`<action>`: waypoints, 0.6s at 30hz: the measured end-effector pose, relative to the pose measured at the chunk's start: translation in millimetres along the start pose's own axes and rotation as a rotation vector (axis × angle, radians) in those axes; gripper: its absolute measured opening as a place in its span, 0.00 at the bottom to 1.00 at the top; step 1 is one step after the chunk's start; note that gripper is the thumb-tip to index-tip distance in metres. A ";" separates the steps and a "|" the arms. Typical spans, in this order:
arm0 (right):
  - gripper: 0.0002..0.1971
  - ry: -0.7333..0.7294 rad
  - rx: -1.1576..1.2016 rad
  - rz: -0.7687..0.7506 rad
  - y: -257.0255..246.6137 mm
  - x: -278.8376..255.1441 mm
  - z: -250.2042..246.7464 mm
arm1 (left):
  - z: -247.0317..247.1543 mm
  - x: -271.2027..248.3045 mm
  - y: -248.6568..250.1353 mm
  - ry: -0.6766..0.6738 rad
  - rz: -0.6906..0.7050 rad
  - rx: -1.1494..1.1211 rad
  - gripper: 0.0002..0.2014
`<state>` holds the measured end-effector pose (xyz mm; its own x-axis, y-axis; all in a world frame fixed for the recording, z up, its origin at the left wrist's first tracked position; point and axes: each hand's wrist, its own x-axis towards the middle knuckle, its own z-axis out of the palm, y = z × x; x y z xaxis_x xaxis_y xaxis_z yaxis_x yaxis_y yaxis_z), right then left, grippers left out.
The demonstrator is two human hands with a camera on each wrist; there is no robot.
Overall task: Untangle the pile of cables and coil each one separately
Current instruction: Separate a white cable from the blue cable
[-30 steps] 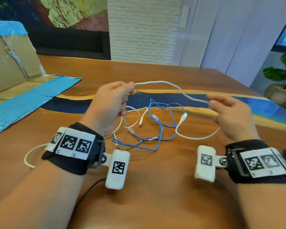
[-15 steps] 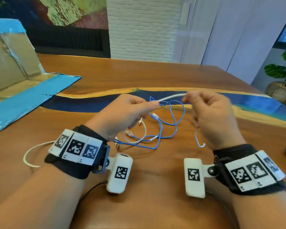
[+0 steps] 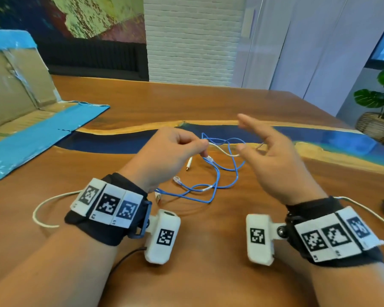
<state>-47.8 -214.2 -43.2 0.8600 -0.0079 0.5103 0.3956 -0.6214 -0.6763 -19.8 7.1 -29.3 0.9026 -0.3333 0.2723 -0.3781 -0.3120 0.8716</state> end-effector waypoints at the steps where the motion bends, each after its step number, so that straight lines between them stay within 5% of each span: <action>1: 0.24 -0.087 0.044 -0.013 -4.7 -2.9 8.3 | 2.2 -1.4 1.1 -0.025 0.002 0.007 0.15; 4: 0.11 -0.217 0.239 -0.003 -14.2 -6.7 24.1 | 4.0 -2.1 2.4 -0.076 -0.021 -0.002 0.15; 10: 0.13 0.274 0.469 0.123 -1.1 6.6 -0.1 | -11.8 1.4 -1.1 -0.067 -0.112 0.039 0.27; 12: 0.12 0.330 0.552 0.196 8.8 10.4 -12.4 | -15.0 1.7 -0.8 -0.063 -0.122 -0.116 0.24; 18: 0.11 0.328 0.281 0.162 15.3 8.6 -10.4 | -14.8 0.9 3.1 -0.148 -0.080 -0.735 0.15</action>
<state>-37.7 -232.0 -43.6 0.7885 -0.3631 0.4964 0.3751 -0.3557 -0.8560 -17.2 19.0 -20.3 0.8652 -0.4665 0.1841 -0.0310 0.3168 0.9480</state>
